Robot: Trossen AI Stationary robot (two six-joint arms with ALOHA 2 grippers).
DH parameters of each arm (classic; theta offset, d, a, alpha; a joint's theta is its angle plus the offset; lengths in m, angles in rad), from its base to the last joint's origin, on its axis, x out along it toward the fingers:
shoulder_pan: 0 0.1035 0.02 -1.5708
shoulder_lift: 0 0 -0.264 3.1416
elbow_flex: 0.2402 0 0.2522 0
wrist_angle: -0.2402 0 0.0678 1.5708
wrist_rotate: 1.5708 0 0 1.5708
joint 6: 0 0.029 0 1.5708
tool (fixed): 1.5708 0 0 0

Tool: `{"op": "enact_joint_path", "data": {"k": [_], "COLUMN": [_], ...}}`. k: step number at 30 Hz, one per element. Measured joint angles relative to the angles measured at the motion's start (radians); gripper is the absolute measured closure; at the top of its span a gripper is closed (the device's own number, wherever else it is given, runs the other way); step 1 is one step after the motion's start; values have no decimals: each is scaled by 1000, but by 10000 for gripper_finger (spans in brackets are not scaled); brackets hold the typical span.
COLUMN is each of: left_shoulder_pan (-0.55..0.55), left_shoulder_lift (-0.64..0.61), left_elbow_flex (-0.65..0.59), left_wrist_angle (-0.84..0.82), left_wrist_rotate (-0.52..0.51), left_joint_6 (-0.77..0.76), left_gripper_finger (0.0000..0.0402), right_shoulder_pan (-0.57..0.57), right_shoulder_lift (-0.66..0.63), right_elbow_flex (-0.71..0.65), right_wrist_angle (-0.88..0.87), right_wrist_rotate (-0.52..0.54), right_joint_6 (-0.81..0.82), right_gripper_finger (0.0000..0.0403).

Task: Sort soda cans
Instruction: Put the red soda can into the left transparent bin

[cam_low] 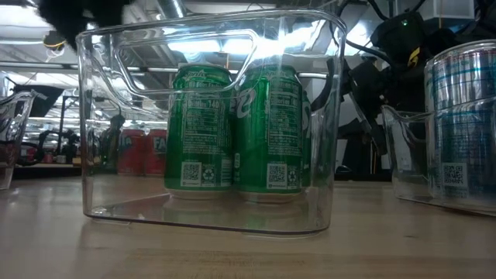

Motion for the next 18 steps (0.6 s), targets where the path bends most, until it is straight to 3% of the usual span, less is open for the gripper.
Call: {"op": "enact_joint_path", "data": {"k": [8, 18], "left_shoulder_pan": [300, 641], "left_shoulder_lift": [0, 0], "left_elbow_flex": [0, 0], "left_wrist_angle": [149, 169], "left_wrist_rotate": [-1, 0], "left_joint_6": [438, 714], "left_gripper_finger": [34, 34], "right_shoulder_pan": [0, 0], "right_shoulder_lift": [0, 0], "right_elbow_flex": [0, 0], "right_wrist_angle": [6, -3], "right_wrist_rotate": [-1, -1], "right_joint_6": [0, 12], "right_gripper_finger": [125, 125]}}
